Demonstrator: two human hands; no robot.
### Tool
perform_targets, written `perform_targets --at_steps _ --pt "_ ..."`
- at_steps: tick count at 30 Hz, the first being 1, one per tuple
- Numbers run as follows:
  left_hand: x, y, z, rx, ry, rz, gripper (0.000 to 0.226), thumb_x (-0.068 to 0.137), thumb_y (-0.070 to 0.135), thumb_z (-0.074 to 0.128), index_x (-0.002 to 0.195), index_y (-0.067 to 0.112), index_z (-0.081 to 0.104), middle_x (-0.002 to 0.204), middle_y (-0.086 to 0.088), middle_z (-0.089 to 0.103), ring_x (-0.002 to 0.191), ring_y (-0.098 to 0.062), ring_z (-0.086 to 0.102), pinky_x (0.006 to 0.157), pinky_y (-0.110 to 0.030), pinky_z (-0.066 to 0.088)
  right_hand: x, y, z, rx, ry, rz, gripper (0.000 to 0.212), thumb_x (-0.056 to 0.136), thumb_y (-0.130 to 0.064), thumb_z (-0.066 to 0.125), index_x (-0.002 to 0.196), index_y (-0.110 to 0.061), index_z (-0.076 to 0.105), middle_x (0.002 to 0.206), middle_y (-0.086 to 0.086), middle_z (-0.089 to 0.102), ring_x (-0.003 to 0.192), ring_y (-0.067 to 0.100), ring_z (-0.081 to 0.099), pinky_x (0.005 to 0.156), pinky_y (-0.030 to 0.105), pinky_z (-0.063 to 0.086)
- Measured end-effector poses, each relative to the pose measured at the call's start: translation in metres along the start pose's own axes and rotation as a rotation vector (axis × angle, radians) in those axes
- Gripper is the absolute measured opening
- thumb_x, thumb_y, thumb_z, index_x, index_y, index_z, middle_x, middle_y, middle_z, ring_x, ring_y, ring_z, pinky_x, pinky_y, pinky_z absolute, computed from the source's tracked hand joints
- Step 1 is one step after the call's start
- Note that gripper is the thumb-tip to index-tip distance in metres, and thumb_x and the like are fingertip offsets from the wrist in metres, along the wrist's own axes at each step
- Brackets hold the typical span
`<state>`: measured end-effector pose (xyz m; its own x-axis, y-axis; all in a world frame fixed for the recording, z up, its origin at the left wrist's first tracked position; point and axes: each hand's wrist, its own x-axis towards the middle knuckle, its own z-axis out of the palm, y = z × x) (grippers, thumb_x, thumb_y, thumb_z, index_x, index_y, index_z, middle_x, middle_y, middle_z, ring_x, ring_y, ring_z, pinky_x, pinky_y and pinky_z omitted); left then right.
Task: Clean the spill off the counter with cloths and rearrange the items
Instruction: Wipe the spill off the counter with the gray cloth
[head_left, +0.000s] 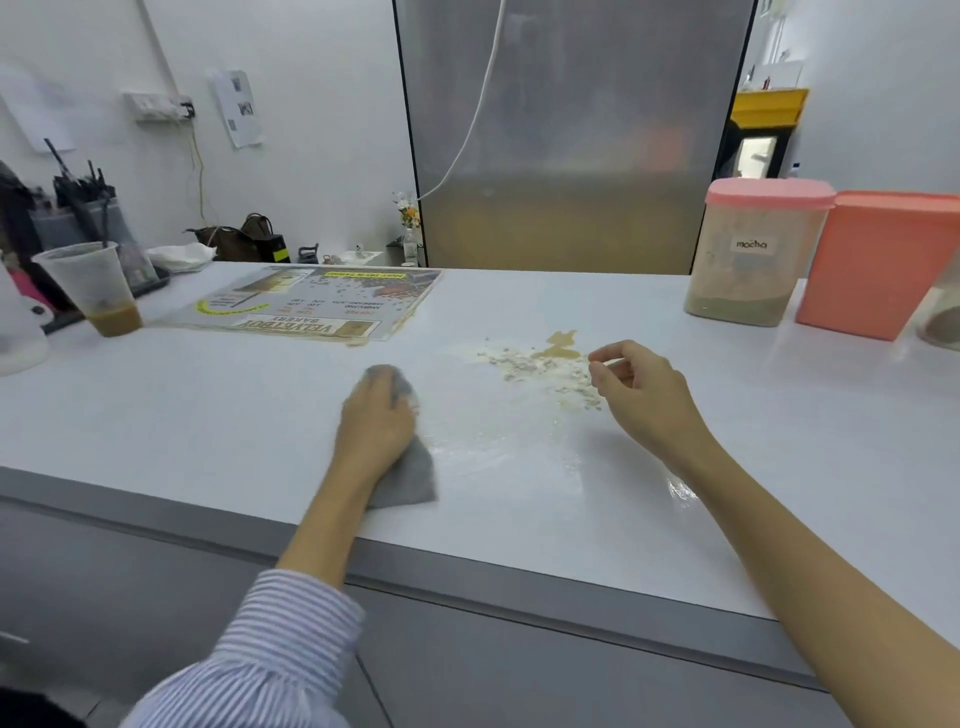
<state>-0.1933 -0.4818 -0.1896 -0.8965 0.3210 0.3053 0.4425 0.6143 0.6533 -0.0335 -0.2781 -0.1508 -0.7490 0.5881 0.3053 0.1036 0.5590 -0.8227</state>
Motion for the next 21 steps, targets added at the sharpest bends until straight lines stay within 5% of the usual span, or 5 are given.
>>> perform_targets --at_steps 4,7,13,17,21 --pt "-0.031 0.069 0.045 -0.093 -0.182 0.252 0.027 0.079 -0.004 0.045 0.102 0.007 0.056 0.099 -0.007 0.064 0.096 -0.028 0.057 0.081 -0.035 0.044 -0.002 0.001 0.006 -0.018 -0.035 0.002 0.019 0.094 -0.022 0.05 0.106 -0.013 0.061 0.086 0.002 0.062 0.081 0.017 0.055 0.063 0.015 0.04" --pt "-0.061 0.09 0.05 -0.172 -0.271 0.421 0.014 0.071 0.0 0.044 0.077 0.013 0.044 0.071 0.007 0.047 0.072 -0.019 0.043 0.062 -0.026 0.033 -0.005 0.003 0.005 -0.05 -0.025 -0.011 0.017 0.094 -0.021 0.051 0.104 -0.013 0.062 0.085 0.001 0.063 0.082 0.018 0.056 0.063 0.011 0.039" --pt "-0.001 0.02 0.019 0.069 0.123 0.044 0.032 0.078 -0.001 0.05 0.105 0.011 0.063 0.107 -0.011 0.063 0.098 -0.03 0.055 0.073 -0.027 0.036 -0.008 0.007 -0.005 -0.02 0.009 -0.011 0.018 0.095 -0.022 0.05 0.106 -0.013 0.061 0.087 0.0 0.063 0.077 0.009 0.054 0.055 0.005 0.039" --pt "0.038 0.013 0.013 0.09 0.048 -0.042 0.029 0.081 0.0 0.049 0.104 0.012 0.063 0.11 -0.011 0.063 0.102 -0.03 0.054 0.074 -0.027 0.036 -0.007 0.009 -0.006 -0.026 0.012 0.004 0.019 0.096 -0.022 0.049 0.106 -0.012 0.061 0.08 -0.007 0.057 0.072 0.003 0.051 0.055 0.003 0.038" --pt "0.019 0.037 0.018 -0.024 -0.083 0.089 0.017 0.085 0.007 0.056 0.099 0.009 0.064 0.093 0.0 0.061 0.09 -0.017 0.052 0.072 -0.015 0.037 -0.007 0.008 -0.001 -0.031 -0.006 0.013 0.019 0.096 -0.023 0.048 0.106 -0.014 0.061 0.084 -0.004 0.058 0.079 0.013 0.053 0.059 0.007 0.038"
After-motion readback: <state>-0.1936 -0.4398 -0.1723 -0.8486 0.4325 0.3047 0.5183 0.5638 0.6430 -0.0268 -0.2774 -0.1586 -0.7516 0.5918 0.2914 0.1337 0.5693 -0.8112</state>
